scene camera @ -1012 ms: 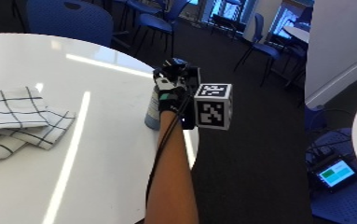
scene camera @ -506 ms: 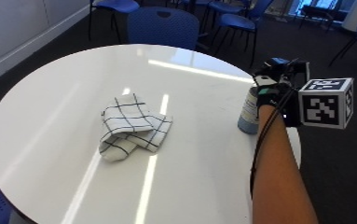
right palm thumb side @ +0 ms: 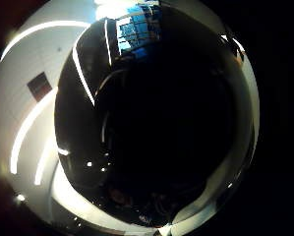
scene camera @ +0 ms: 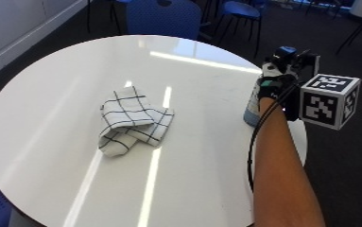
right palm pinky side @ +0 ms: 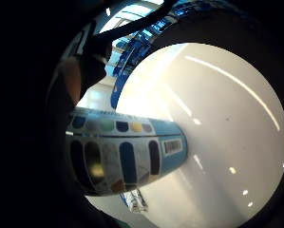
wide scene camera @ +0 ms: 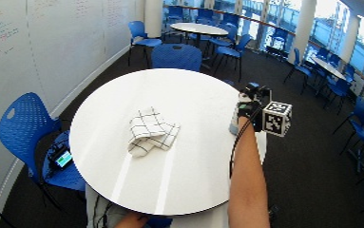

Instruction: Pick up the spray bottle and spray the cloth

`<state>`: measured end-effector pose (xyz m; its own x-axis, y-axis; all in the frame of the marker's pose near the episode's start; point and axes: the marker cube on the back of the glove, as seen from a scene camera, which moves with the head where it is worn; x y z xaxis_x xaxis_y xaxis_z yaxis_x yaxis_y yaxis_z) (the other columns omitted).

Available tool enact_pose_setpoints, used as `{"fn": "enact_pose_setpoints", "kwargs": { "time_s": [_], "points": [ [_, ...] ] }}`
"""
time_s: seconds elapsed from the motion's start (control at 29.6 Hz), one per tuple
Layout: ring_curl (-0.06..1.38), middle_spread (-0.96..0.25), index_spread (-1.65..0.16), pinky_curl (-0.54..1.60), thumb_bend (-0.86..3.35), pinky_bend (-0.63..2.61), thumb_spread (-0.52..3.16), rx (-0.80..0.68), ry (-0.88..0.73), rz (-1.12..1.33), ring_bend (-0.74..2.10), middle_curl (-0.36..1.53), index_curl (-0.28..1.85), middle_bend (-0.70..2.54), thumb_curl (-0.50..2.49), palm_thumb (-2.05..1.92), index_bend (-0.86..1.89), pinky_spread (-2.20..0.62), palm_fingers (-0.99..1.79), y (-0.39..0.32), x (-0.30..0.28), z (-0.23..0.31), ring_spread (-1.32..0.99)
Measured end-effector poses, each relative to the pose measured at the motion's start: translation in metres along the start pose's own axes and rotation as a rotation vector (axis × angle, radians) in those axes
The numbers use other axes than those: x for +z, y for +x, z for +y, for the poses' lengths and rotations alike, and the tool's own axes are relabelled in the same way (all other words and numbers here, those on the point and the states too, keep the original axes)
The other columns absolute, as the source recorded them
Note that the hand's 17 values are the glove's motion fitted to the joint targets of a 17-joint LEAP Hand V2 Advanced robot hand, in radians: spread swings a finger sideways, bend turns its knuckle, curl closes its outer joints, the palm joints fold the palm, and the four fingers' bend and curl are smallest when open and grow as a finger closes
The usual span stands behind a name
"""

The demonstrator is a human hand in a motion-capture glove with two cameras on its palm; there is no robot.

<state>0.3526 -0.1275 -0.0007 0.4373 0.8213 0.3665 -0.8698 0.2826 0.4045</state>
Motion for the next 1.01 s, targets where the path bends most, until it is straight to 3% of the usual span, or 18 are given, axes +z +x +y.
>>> {"fn": "enact_pose_setpoints", "kwargs": {
  "time_s": [0.4, 1.01],
  "points": [
    [0.43, -0.16, -0.29, 0.22, -0.03, 0.21, 0.64, -0.120, 0.137, 0.011, 0.43, 0.46, 0.50, 0.38, 0.61, 0.92, 0.34, 0.01, 1.24, -0.034, 0.006, -0.002, -0.16],
    [0.44, -0.15, -0.28, 0.37, -0.03, 0.43, 0.57, -0.220, 0.121, -0.020, 0.42, 0.48, 0.51, 0.38, 0.67, 0.90, 0.31, -0.15, 1.32, -0.062, 0.002, -0.010, -0.16]
  ]
}}
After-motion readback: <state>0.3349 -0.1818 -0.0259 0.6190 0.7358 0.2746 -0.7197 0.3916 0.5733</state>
